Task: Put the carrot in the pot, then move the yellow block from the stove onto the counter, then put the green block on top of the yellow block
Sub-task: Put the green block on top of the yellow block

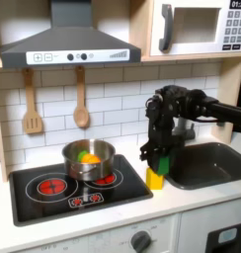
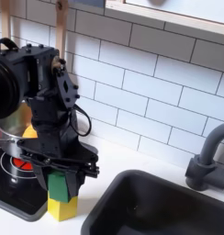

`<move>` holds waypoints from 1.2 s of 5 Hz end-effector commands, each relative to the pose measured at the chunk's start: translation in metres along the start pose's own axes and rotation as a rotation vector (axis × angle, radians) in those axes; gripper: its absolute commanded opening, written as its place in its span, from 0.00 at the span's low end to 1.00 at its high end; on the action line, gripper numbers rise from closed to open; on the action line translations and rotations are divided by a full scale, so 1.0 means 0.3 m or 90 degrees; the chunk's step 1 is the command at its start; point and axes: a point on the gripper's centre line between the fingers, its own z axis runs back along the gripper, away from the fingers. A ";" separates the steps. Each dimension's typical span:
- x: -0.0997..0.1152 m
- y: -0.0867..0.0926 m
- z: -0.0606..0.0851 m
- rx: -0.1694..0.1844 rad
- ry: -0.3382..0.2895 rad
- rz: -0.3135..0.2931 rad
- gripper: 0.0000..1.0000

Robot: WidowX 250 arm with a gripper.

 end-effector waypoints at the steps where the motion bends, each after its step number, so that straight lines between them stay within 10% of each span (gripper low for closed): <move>1: 0.009 0.007 -0.001 0.005 -0.003 0.002 0.00; 3: 0.013 0.007 -0.006 0.005 -0.002 0.002 0.00; 4: 0.017 0.007 -0.006 0.003 -0.001 0.005 0.32; 5: 0.018 0.029 -0.004 0.010 0.000 0.015 1.00; 6: 0.017 0.031 -0.012 0.007 0.003 0.021 1.00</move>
